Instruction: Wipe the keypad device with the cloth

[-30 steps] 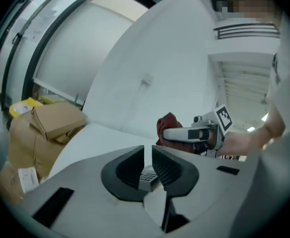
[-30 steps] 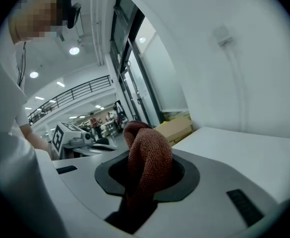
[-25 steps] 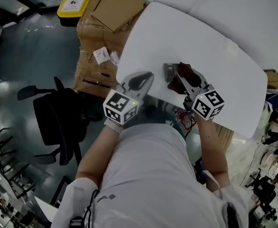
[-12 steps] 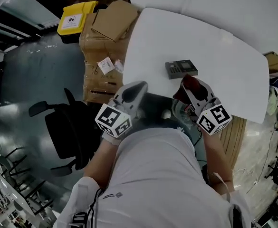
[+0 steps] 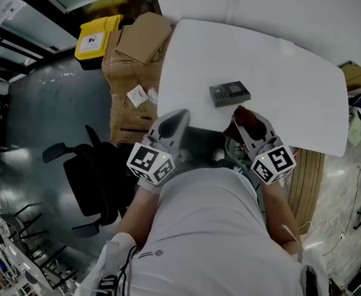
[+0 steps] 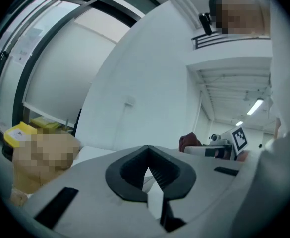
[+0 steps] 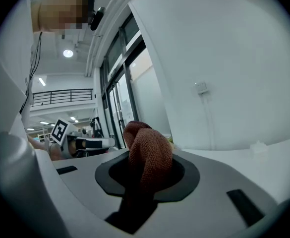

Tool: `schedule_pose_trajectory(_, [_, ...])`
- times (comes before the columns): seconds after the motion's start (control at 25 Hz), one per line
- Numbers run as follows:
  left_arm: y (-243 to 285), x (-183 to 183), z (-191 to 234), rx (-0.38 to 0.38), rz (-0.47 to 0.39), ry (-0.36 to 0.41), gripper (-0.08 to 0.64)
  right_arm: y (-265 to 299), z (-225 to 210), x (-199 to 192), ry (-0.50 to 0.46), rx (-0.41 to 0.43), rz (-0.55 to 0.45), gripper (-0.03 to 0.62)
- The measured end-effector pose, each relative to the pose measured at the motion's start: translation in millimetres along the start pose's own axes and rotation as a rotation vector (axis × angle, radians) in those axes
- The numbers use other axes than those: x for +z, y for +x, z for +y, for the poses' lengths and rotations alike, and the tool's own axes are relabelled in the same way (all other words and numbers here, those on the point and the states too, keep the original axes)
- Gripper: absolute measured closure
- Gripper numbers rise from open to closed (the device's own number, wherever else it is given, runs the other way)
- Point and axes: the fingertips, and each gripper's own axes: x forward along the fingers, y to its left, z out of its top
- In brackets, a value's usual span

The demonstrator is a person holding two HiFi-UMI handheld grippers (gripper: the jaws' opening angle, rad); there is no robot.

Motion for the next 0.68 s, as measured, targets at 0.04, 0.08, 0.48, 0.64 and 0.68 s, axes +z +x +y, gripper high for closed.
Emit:
schedule_pose_trajectory(0.04, [2, 0, -2, 0.002, 0.011, 0.022, 0.549, 0, 0, 1, -0.012, 0.002, 0.0, 0.492])
schedule_pose_trajectory(0.08, [3, 0, -3, 0.0, 0.016, 0.036, 0.549, 1, 0, 2, -0.024, 0.004, 0.0, 0.492])
schedule_pose_trajectory(0.48, [15, 6, 13, 0.019, 0.006, 0.003, 0.549, 14, -9, 13, -0.055, 0.005, -0.016, 0.492])
schedule_pose_trajectory(0.64, [16, 8, 14, -0.004, -0.009, -0.032, 0.549, 18, -8, 17, -0.061, 0.006, -0.017, 0.492])
schedule_pose_trajectory(0.68, [16, 9, 14, -0.012, -0.013, -0.038, 0.549, 19, -8, 18, -0.061, 0.007, -0.02, 0.492])
